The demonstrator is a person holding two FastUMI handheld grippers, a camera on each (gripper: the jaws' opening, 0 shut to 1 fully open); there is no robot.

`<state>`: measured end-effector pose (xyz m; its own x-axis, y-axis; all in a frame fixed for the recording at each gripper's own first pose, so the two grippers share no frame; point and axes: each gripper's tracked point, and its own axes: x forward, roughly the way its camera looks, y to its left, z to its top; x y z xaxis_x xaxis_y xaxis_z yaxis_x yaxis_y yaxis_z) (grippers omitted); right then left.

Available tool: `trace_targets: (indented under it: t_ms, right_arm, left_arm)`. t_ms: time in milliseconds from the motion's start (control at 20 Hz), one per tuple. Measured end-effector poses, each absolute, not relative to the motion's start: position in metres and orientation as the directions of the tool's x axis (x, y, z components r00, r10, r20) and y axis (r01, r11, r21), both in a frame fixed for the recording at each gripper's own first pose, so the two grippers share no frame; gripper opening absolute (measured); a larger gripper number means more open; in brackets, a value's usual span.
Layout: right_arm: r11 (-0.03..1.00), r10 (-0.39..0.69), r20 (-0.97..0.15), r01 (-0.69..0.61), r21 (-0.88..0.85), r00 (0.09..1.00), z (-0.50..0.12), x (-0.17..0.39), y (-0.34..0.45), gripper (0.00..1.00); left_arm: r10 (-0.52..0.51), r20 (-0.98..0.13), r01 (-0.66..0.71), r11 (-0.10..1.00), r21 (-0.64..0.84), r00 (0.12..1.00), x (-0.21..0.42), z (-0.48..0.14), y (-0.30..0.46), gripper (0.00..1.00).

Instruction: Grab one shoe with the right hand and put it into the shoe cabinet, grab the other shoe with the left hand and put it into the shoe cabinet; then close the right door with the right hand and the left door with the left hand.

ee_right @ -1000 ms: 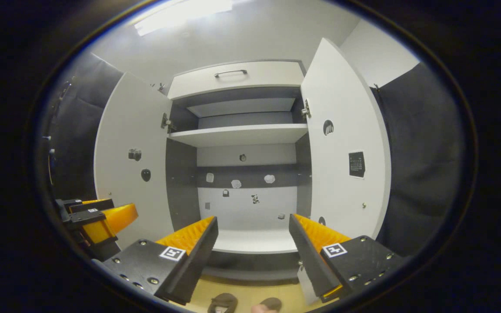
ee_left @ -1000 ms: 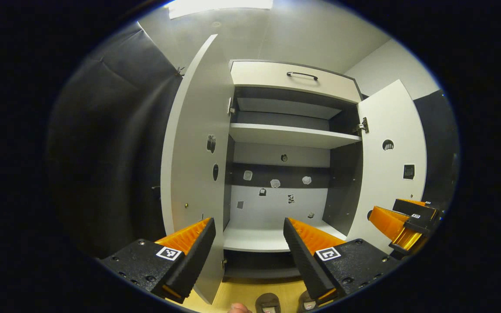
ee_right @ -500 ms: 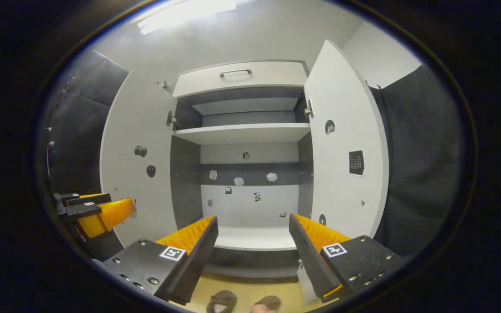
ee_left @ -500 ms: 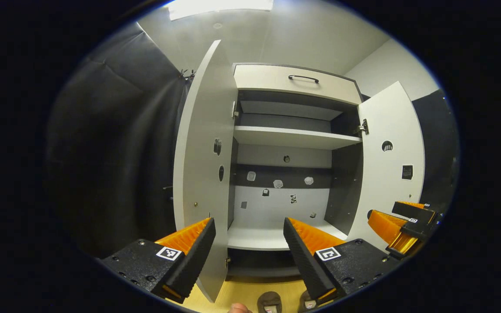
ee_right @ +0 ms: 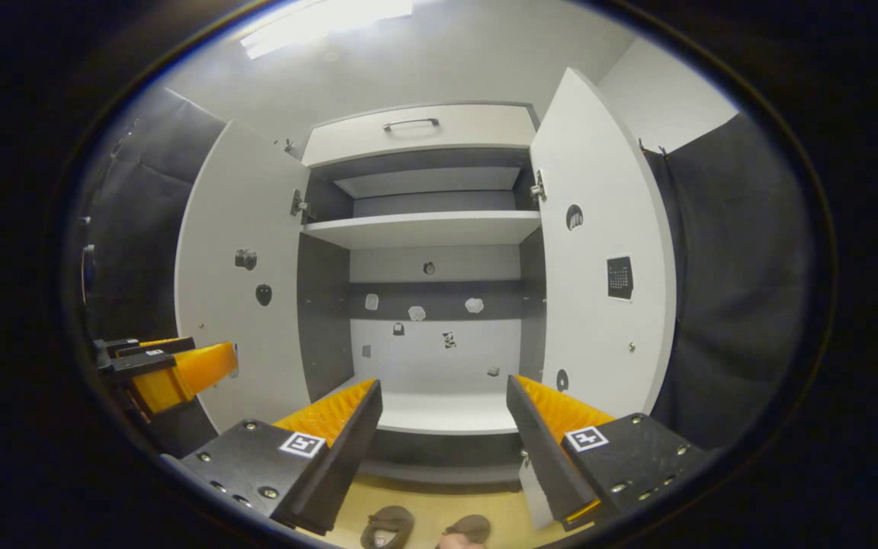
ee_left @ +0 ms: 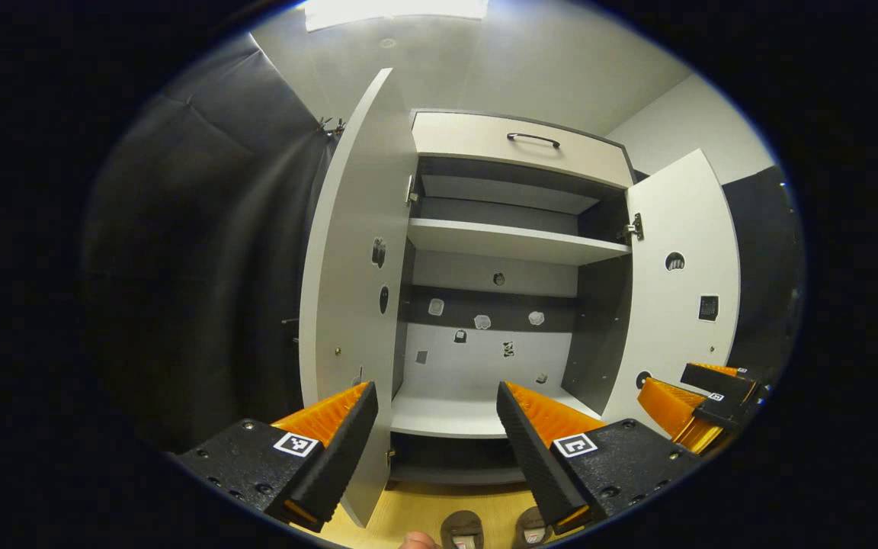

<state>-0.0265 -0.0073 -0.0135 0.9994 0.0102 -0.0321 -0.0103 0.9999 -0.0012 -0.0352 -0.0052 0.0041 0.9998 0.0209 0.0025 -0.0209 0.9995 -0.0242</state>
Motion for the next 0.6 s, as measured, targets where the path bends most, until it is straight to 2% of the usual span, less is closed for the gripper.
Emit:
trace_targets:
  t_ms: [150, 200, 250, 300, 350, 400, 450, 600]
  right_arm:
    - [1.0, 0.003, -0.071, -0.003, -0.005, 0.997, -0.041, -0.024, -0.011, 0.99]
    - [1.0, -0.002, -0.098, 0.002, -0.007, 0.995, -0.056, -0.024, -0.013, 0.94]
    - [1.0, -0.007, -0.132, 0.005, -0.009, 0.991, -0.076, -0.025, -0.015, 0.94]
    - [1.0, -0.011, -0.169, 0.009, -0.012, 0.986, -0.095, -0.026, -0.018, 0.99]
    - [1.0, -0.015, -0.201, 0.013, -0.016, 0.979, -0.116, -0.026, -0.019, 0.99]
    - [1.0, -0.019, -0.24, 0.015, -0.02, 0.971, -0.136, -0.028, -0.021, 0.94]
    - [1.0, -0.019, -0.28, 0.014, -0.021, 0.96, -0.158, -0.031, -0.022, 0.99]
    - [1.0, -0.015, -0.41, 0.009, -0.018, 0.912, -0.227, -0.037, -0.022, 0.99]
  left_arm:
    - [0.026, 0.01, -0.026, 0.999, -0.026, 1.0, -0.036, 0.006, -0.004, 0.96]
    - [0.028, 0.011, -0.028, 0.999, -0.025, 1.0, -0.036, 0.006, -0.003, 0.96]
    - [0.032, 0.012, -0.032, 0.999, -0.024, 0.999, -0.037, 0.007, -0.002, 0.96]
    - [0.037, 0.012, -0.037, 0.999, -0.022, 0.999, -0.037, 0.006, -0.001, 0.96]
    - [0.04, 0.011, -0.039, 0.999, -0.022, 0.999, -0.037, 0.006, 0.0, 0.96]
    - [0.042, 0.011, -0.042, 0.999, -0.022, 0.999, -0.038, 0.006, 0.001, 0.96]
    - [0.044, 0.008, -0.044, 0.999, -0.023, 0.999, -0.038, 0.005, 0.002, 0.96]
    - [0.051, 0.005, -0.051, 0.998, -0.024, 0.999, -0.038, 0.004, 0.005, 0.96]
